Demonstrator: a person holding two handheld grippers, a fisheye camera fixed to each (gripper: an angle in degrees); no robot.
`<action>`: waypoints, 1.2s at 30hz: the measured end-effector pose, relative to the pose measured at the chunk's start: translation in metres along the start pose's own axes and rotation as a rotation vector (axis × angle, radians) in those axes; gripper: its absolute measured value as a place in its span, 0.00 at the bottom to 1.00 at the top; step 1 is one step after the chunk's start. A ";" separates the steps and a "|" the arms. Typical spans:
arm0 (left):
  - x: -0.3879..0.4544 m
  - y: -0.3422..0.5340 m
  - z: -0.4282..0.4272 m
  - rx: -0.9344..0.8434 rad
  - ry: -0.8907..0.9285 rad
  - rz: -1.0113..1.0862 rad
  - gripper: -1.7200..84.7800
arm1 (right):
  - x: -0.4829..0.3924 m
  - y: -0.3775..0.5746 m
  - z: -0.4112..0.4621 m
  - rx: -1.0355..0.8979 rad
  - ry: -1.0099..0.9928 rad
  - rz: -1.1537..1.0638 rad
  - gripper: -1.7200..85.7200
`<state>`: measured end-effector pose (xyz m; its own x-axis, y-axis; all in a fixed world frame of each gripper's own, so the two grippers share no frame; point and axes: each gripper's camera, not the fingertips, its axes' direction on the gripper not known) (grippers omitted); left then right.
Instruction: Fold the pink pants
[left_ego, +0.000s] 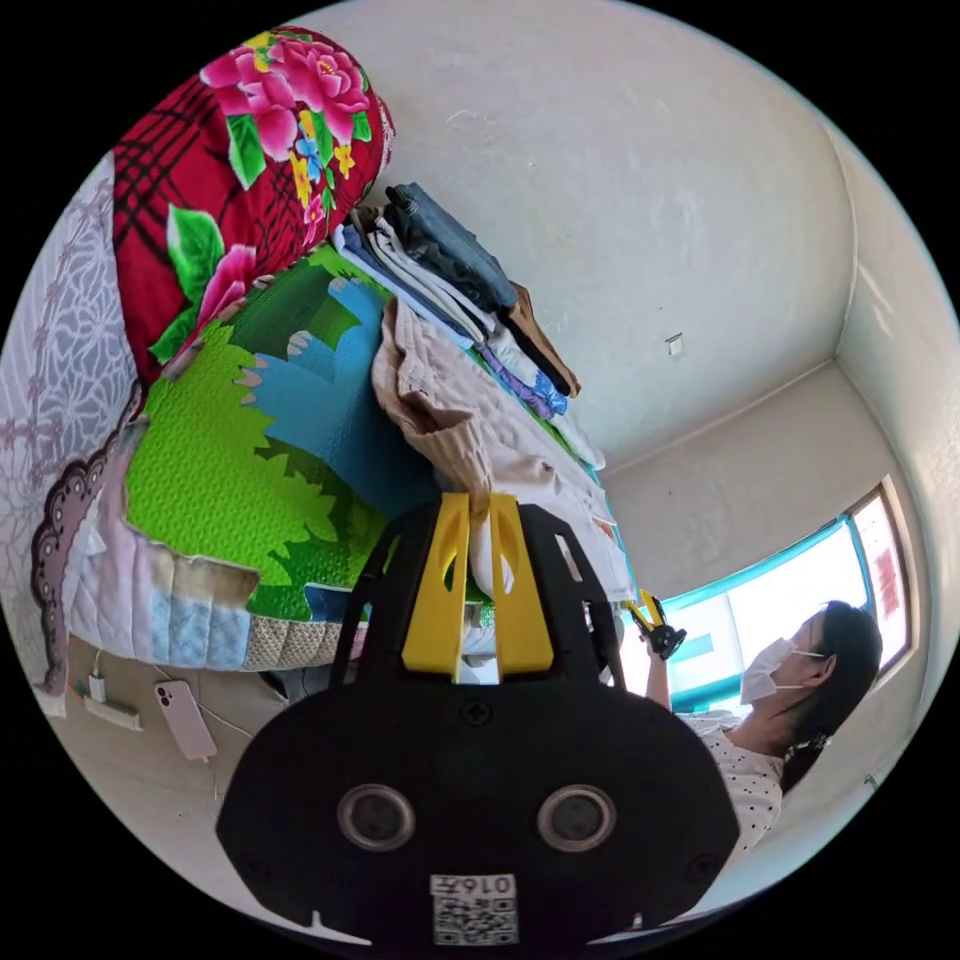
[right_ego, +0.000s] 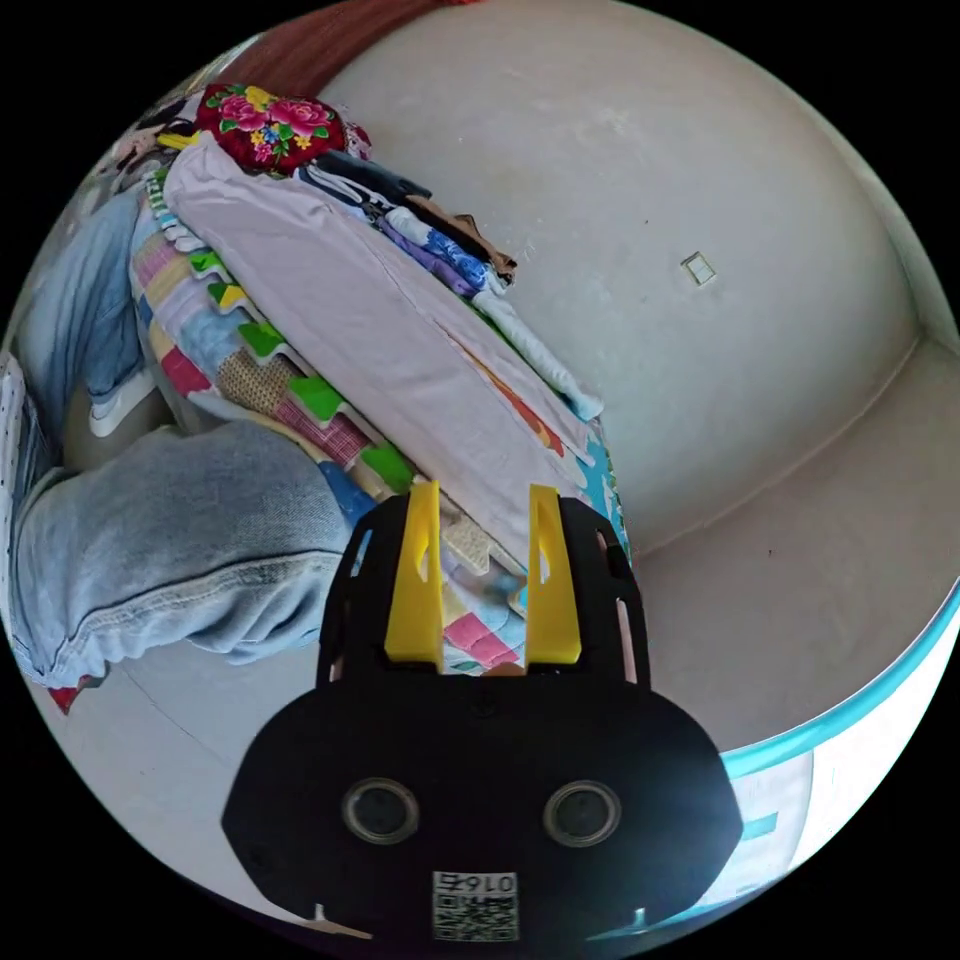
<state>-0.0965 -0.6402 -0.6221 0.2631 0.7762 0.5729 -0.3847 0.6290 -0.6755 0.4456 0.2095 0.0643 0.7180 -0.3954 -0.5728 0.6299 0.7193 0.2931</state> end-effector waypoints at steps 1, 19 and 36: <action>-0.002 0.002 0.003 -0.010 -0.013 0.008 0.03 | -0.004 -0.004 0.000 -0.005 0.023 -0.015 0.16; -0.040 0.051 0.053 -0.023 -0.016 0.007 0.05 | -0.026 -0.068 -0.024 -0.041 -0.016 -0.130 0.15; -0.057 0.082 0.089 -0.017 -0.004 -0.018 0.06 | -0.028 -0.108 0.009 -0.051 0.072 -0.060 0.14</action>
<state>-0.2224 -0.6367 -0.6689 0.2660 0.7647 0.5869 -0.3646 0.6434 -0.6731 0.3603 0.1376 0.0554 0.6551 -0.3982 -0.6420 0.6541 0.7242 0.2182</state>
